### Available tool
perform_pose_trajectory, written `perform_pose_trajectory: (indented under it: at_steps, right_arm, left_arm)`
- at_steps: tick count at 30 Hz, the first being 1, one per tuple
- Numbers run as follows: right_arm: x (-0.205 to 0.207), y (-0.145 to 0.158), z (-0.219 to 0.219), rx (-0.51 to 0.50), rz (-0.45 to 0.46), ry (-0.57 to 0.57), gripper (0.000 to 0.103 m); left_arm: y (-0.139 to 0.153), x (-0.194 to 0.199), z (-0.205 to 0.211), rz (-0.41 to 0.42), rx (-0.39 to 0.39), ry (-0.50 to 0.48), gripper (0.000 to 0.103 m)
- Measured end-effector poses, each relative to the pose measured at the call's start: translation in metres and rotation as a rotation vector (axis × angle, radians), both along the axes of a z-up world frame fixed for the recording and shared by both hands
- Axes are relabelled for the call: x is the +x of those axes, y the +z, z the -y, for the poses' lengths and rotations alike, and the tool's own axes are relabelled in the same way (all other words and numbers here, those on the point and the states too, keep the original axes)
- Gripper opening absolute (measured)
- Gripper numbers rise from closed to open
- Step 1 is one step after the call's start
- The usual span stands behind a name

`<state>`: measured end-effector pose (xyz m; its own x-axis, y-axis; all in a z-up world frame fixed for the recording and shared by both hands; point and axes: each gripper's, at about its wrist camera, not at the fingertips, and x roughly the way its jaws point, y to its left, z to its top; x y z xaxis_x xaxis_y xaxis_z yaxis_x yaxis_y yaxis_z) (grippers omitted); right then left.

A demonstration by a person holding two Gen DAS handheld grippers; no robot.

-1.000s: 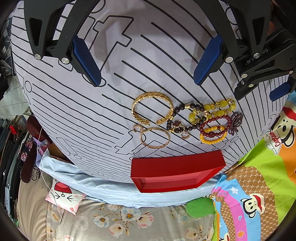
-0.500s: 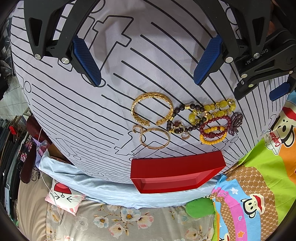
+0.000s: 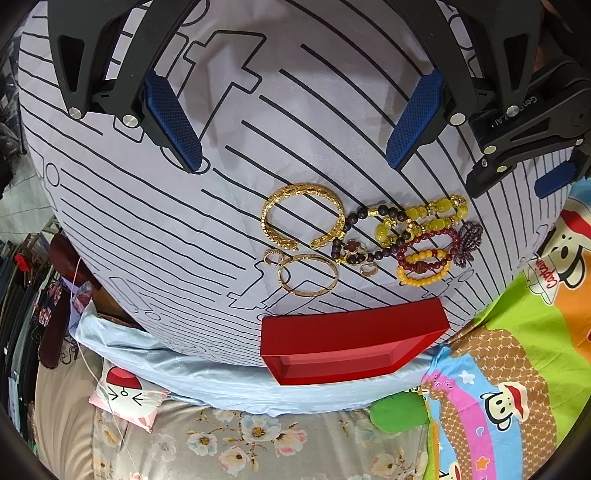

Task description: Organize jewelry

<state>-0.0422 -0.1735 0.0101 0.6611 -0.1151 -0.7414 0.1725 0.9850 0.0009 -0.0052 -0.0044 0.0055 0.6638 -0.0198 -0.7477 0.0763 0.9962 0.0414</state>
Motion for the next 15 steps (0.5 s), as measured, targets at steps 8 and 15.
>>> perform_pose_trajectory:
  at_steps: [8,15]
  right_arm:
    - [0.007,0.006,0.007,0.021,-0.001,-0.003,0.096]
    - [0.022,0.005,0.008,0.034,-0.01,0.011,0.095]
  left_arm:
    - [0.007,0.001,-0.013,-0.004,-0.031,0.011,0.095]
    - [0.013,0.013,-0.026,-0.011,-0.06,0.037,0.095]
